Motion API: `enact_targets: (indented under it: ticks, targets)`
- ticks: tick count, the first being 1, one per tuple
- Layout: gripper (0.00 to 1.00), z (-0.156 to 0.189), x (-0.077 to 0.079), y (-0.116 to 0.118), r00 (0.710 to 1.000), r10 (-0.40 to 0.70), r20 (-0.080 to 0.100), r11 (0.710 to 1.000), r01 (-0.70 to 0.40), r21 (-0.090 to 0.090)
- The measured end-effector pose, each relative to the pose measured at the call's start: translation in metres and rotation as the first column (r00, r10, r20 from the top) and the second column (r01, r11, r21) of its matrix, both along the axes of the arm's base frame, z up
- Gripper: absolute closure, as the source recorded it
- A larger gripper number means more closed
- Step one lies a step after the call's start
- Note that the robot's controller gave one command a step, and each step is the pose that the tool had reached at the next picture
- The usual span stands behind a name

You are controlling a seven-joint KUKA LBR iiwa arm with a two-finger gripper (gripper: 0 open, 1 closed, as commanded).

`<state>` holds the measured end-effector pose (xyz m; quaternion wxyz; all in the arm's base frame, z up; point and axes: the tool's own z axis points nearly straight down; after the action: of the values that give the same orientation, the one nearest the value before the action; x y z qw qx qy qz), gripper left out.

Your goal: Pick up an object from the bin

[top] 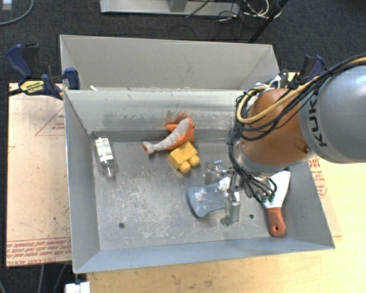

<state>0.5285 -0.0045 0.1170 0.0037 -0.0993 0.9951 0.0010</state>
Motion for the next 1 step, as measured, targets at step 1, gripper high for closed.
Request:
enact_targets:
  ticks: [1]
  targets:
    - [0.0, -0.032, 0.0072, 0.0156, 0.998, -0.065, 0.002, 0.998, 0.065, 0.001]
